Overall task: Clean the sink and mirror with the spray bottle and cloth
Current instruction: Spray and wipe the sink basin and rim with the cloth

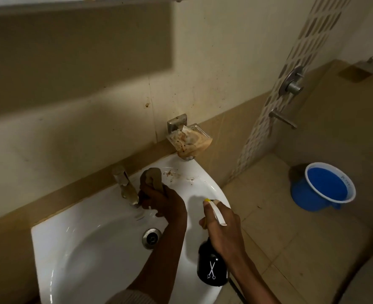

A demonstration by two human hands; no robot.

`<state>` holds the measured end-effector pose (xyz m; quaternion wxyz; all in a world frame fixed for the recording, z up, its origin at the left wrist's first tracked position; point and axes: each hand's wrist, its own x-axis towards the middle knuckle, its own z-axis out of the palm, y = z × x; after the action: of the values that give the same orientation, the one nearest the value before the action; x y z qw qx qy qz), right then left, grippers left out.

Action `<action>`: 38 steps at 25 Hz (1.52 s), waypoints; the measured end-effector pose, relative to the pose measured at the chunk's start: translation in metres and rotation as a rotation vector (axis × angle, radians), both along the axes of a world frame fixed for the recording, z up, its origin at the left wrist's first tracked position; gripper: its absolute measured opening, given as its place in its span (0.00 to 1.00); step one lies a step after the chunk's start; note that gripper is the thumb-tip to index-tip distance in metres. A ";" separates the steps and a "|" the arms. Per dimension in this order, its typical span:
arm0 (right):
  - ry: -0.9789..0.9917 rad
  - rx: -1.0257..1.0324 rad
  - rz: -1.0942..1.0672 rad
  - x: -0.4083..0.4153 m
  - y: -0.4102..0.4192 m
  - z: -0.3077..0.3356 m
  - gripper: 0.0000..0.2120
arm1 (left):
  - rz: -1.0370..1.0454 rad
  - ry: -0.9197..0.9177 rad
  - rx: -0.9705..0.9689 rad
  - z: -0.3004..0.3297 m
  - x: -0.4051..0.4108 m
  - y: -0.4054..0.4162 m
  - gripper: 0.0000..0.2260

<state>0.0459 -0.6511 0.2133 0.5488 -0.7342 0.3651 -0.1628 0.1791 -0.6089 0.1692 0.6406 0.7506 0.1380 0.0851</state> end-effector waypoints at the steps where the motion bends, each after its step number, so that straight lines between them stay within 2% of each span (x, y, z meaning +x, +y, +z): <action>1: -0.016 0.012 -0.009 0.000 0.000 -0.002 0.16 | 0.003 -0.046 0.062 -0.002 0.007 -0.003 0.24; 3: -0.022 0.031 -0.028 -0.002 -0.002 -0.005 0.15 | 0.028 -0.050 0.229 -0.011 0.027 -0.008 0.27; 5: -0.027 0.039 -0.030 -0.002 -0.004 -0.005 0.15 | 0.034 0.035 0.403 -0.016 0.049 -0.009 0.27; 8: -0.023 0.025 -0.046 0.003 -0.007 -0.005 0.14 | -0.138 0.200 0.635 -0.018 0.059 -0.012 0.27; 10: -0.015 0.017 -0.065 0.006 -0.012 -0.006 0.14 | -0.199 0.202 0.696 -0.019 0.053 -0.016 0.26; 15: -0.022 0.023 -0.153 0.006 -0.024 -0.003 0.14 | -0.366 0.142 0.637 -0.028 0.028 -0.042 0.27; 20: -0.063 -0.045 -0.214 -0.016 -0.043 0.009 0.15 | -0.486 0.034 0.410 -0.018 0.001 -0.072 0.22; 23: -0.088 -0.071 -0.259 -0.030 -0.052 0.015 0.14 | -0.693 0.125 0.292 -0.012 -0.025 -0.088 0.20; 27: -0.127 -0.073 -0.342 -0.052 -0.067 0.029 0.12 | -1.008 0.148 0.400 0.002 -0.044 -0.099 0.19; 29: -0.138 -0.047 -0.390 -0.065 -0.076 0.038 0.14 | -1.107 0.241 0.379 0.004 -0.049 -0.100 0.18; 31: -0.130 -0.020 -0.429 -0.075 -0.084 0.047 0.17 | -1.157 0.385 0.247 0.005 -0.054 -0.094 0.14; 33: -0.137 -0.007 -0.445 -0.080 -0.088 0.055 0.21 | -1.133 0.570 -0.084 0.014 -0.059 -0.082 0.13; 35: -0.183 0.002 -0.447 -0.081 -0.087 0.061 0.26 | -1.065 0.725 -0.417 0.024 -0.061 -0.069 0.21; 38: -0.242 0.028 -0.441 -0.078 -0.083 0.064 0.24 | -0.888 0.647 -0.726 0.024 -0.062 -0.043 0.24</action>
<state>-0.0322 -0.7337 0.2770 0.5499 -0.6044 0.4501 -0.3602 0.1168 -0.6516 0.1928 0.7534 0.4602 0.0209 -0.4692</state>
